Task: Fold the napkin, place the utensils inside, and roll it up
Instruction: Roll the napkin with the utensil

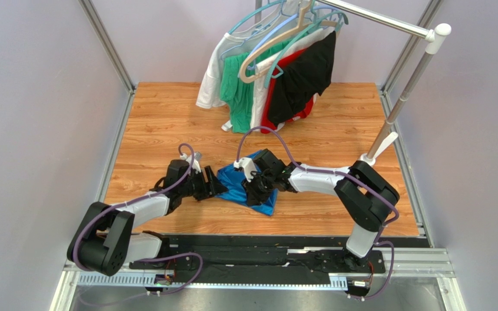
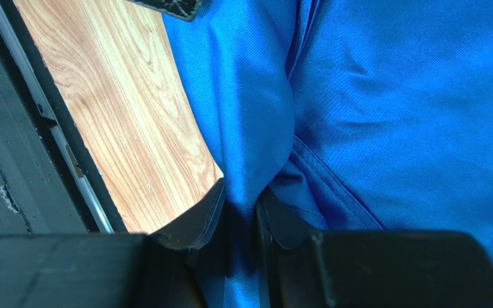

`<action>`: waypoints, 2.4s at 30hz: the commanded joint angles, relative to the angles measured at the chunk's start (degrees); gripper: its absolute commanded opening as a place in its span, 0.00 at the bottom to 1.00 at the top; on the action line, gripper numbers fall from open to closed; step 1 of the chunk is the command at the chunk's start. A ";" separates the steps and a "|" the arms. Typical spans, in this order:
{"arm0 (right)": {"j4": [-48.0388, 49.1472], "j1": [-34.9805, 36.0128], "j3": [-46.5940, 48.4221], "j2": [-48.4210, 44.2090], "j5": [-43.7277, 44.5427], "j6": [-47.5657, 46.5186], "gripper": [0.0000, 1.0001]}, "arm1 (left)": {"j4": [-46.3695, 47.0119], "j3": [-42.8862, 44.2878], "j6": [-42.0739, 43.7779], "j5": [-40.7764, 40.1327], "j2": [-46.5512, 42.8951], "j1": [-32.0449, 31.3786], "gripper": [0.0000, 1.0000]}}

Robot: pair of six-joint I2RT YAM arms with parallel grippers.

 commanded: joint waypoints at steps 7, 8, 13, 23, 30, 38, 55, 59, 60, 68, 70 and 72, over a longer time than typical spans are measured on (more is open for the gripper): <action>-5.98 0.33 -1.50 3.71 1.88 -0.62 0.22 | -4.91 0.61 2.47 -3.61 -1.41 -0.02 0.50; -5.98 0.33 -1.42 3.62 1.88 -0.62 0.22 | -4.47 0.79 2.47 -3.35 -0.45 -0.02 0.49; -6.07 0.42 -1.24 3.53 1.97 -0.62 0.21 | -2.10 1.23 2.73 -1.68 0.61 -0.02 0.36; -5.90 0.33 -0.54 -0.06 7.66 0.35 0.55 | -7.62 4.12 3.79 -1.41 0.87 -0.02 0.28; -6.60 5.59 1.39 -9.12 27.68 -1.22 0.70 | -11.59 7.03 3.52 -0.18 2.81 -0.02 0.27; 6.40 19.31 -0.01 -7.82 43.61 -3.69 0.71 | -12.29 8.08 3.26 0.61 4.57 -0.02 0.27; 14.06 18.18 1.57 0.98 39.50 -10.11 0.74 | -12.73 9.40 4.84 2.02 5.62 -0.02 0.27; 13.62 16.77 1.48 2.03 35.99 -9.58 0.74 | -14.05 9.58 5.63 2.46 5.53 -0.02 0.27; 12.92 16.16 1.57 2.21 35.55 -9.49 0.73 | -14.05 9.58 5.81 2.55 5.36 -0.02 0.27; 10.01 13.96 2.10 4.67 30.54 -7.47 0.60 | -13.08 9.49 6.33 4.21 4.30 -0.02 0.28; 9.49 13.17 2.62 5.64 29.39 -7.03 0.58 | -11.60 9.40 6.51 4.83 4.57 -0.02 0.29; 8.35 12.82 3.15 6.34 28.25 -6.68 0.54 | -10.98 9.31 6.34 5.71 4.66 -0.02 0.29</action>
